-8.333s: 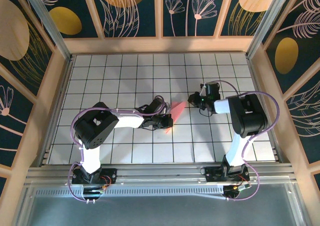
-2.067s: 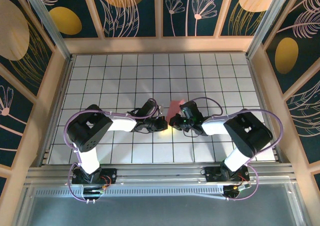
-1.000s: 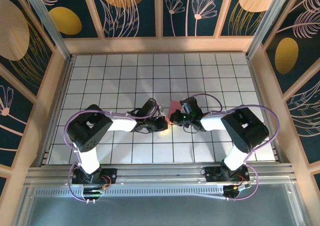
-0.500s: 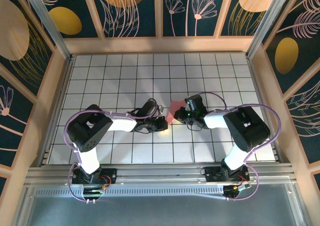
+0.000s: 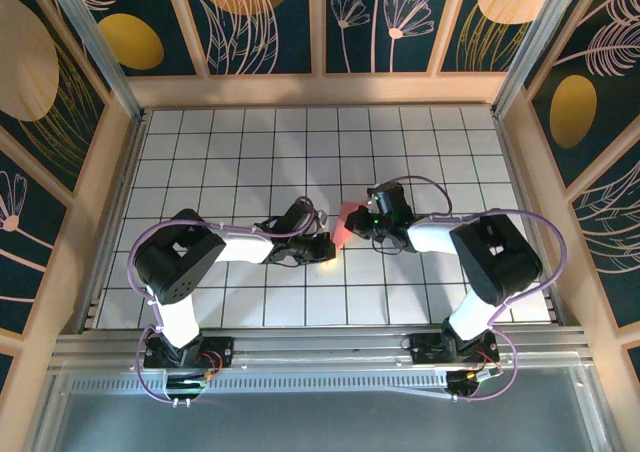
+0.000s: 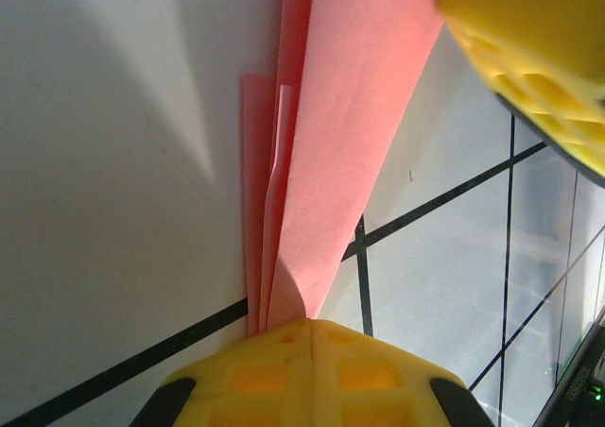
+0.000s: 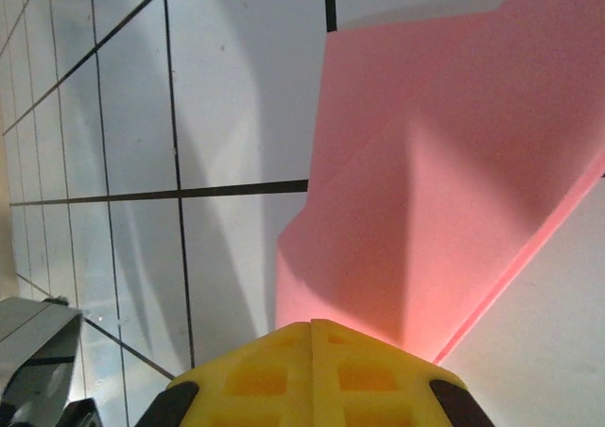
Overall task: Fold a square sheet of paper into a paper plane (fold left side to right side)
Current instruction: Fold the wing for the fifth time at the center of the table.
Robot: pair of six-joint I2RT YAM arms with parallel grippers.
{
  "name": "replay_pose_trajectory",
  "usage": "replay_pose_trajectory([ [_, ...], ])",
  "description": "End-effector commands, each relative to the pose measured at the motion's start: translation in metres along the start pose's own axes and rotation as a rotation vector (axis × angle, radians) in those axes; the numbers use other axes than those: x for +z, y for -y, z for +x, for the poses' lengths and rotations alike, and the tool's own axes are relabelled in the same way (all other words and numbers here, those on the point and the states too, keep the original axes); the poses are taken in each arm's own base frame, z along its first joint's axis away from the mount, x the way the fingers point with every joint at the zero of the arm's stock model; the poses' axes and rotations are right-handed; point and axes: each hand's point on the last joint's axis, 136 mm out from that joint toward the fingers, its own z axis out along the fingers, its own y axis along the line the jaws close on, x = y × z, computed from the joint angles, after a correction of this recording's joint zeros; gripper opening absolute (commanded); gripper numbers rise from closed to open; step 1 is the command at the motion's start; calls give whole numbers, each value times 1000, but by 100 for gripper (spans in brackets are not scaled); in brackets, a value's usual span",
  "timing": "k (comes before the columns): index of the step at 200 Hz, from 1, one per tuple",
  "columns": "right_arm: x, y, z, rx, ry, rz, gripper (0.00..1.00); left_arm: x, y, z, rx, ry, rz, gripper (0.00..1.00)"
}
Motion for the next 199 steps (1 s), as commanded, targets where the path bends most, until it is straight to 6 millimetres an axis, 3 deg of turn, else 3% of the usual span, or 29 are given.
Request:
replay_pose_trajectory([
  [1,11,-1,-2,-3,-11,-10,0,4,-51,35,-45,-91,-179,0],
  [41,16,25,9,35,-50,73,0,0,-30,28,-39,-81,-109,0],
  [77,15,46,29,71,-109,126,0,-16,16,9,4,-47,8,0],
  [111,14,48,37,81,-143,117,0,-29,49,1,34,-51,86,0],
  [145,15,47,40,87,-156,112,0,-31,64,-4,40,-55,139,0],
  [199,16,49,45,91,-174,119,0,-12,50,-11,19,-71,116,0],
])
